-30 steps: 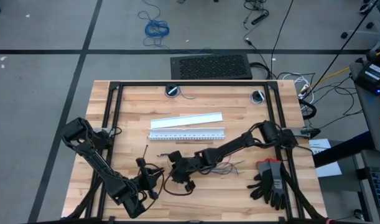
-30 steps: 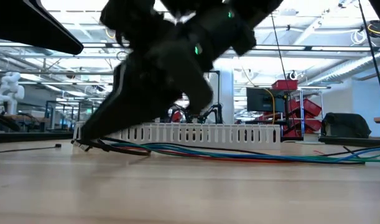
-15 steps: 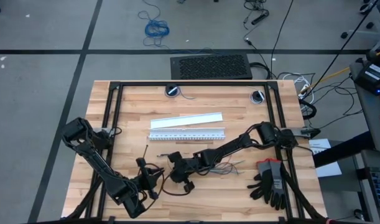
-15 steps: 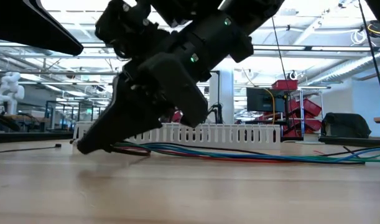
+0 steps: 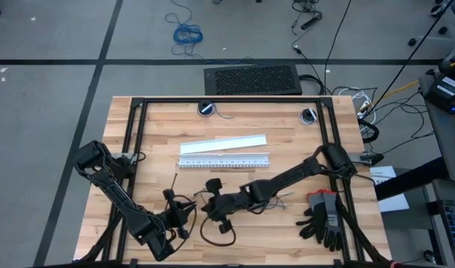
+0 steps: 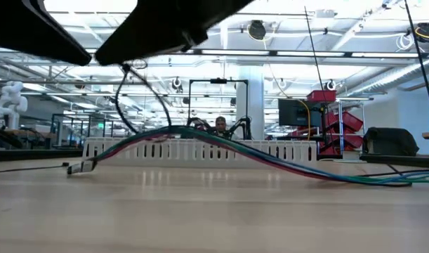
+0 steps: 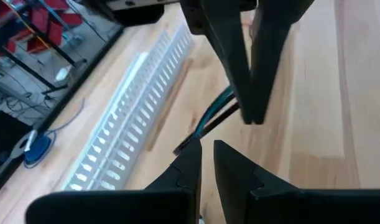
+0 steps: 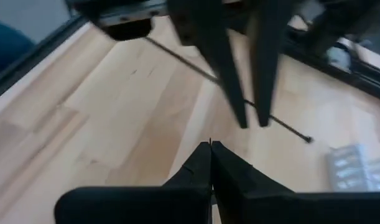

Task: Ziptie cables
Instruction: Wrap the left black zip tie around the colored cable wires

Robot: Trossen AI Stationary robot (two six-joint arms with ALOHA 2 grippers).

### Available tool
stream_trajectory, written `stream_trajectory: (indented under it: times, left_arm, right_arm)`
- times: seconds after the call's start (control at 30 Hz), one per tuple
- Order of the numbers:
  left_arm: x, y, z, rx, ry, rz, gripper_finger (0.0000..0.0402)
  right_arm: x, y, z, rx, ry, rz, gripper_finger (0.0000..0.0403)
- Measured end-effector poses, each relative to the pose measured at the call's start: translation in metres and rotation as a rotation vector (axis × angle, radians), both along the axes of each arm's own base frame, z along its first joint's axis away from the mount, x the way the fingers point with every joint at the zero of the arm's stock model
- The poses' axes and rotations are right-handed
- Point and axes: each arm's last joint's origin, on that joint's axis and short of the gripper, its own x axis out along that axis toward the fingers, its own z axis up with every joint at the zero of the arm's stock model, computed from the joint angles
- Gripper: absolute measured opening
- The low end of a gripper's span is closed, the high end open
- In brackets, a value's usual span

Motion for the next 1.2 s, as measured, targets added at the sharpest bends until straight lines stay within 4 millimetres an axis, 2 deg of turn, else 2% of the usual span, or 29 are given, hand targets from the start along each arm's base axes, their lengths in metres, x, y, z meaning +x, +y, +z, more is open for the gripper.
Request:
stream_trajectory:
  times: [0.23, 0.33, 0.43, 0.63, 0.9, 1.2]
  left_arm:
    - [0.006, -0.005, 0.005, 0.001, -0.174, 0.036, 0.0042]
    - [0.01, -0.007, 0.002, 0.009, -0.226, 0.057, 0.0042]
    - [0.014, -0.006, -0.009, 0.016, -0.216, 0.073, 0.0042]
    - [0.017, -0.006, -0.031, 0.015, -0.27, 0.126, 0.0042]
    - [0.014, -0.004, -0.034, -0.015, -0.463, 0.186, 0.0042]
    - [0.004, 0.01, -0.049, -0.063, -0.534, 0.216, 0.0046]
  right_arm:
    - [0.001, -0.005, 0.008, 0.133, -0.065, -0.236, 0.0]
    - [0.004, -0.009, 0.012, 0.19, -0.137, -0.345, 0.0]
    - [0.009, -0.014, 0.018, 0.267, -0.193, -0.38, 0.0]
    - [0.011, -0.023, 0.016, 0.371, -0.185, -0.455, 0.0]
    - [0.013, -0.023, 0.015, 0.478, -0.238, -0.566, 0.0]
    - [0.015, -0.022, 0.018, 0.58, -0.291, -0.596, 0.0]
